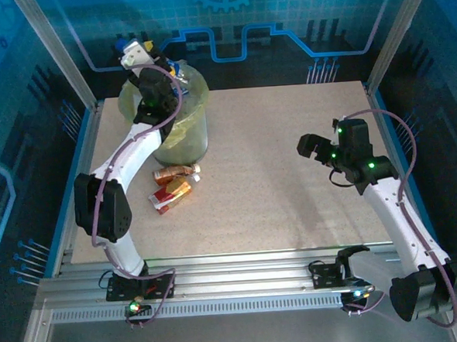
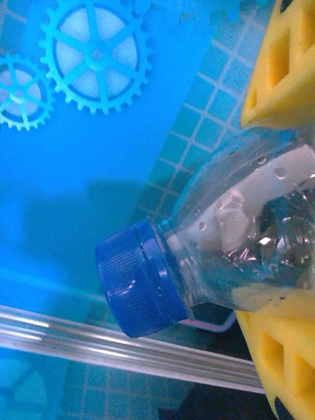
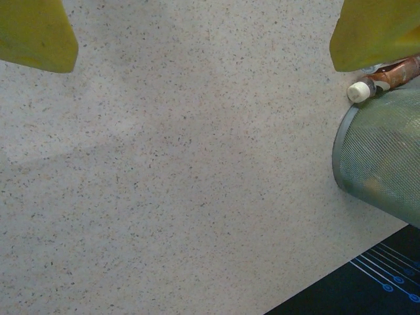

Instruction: Put the plastic bottles in the bin

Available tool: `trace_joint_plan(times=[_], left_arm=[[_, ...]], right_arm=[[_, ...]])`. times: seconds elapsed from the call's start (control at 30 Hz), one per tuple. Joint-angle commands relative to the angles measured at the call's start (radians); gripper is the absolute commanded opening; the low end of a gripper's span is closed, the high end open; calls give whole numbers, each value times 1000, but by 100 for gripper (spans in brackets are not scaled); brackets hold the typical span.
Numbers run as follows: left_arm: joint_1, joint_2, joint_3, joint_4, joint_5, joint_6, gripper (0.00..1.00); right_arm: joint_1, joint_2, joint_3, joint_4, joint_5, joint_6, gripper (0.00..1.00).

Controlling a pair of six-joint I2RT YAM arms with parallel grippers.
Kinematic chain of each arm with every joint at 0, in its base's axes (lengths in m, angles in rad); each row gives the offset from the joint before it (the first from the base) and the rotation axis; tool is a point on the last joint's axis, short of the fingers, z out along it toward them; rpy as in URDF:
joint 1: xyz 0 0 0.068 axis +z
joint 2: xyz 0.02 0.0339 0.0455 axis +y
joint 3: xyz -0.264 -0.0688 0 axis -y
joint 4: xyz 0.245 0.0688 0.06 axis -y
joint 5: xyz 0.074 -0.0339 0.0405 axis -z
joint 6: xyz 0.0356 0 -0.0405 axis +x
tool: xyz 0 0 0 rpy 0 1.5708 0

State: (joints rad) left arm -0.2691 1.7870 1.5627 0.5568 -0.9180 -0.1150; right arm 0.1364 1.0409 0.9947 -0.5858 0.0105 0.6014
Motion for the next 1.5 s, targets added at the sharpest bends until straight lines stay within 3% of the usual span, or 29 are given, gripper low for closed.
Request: trace_joint_plan(times=[0.0,0.23,0.37,0.6,0.7,1.13,1.3,1.47], left_arm=[[1,6,-39,39,-72,-31,30],[-16,7,-102,55,-65,-35,37],[-47,9,-126,92,-59,8,49],[-113,-21,-194,197,-61,130,80],[-125,-57,-224,201,-67,140,98],[-125,-271,-318,86,-44,48,99],[-112,-382,-279,-130,56,-16,99],[13,-410,-125,-523,292,-203,99]], right_arm=[[3,8,4,25,-21,-15,100],[5,8,-3,37,-30,-14,100],[6,10,-3,36,-32,-12,100],[5,5,-5,31,-28,-9,100],[7,4,-5,33,-27,-9,100],[12,15,-7,43,-29,-2,100],[13,19,-5,45,-25,0,100],[14,31,0,44,-32,4,100]])
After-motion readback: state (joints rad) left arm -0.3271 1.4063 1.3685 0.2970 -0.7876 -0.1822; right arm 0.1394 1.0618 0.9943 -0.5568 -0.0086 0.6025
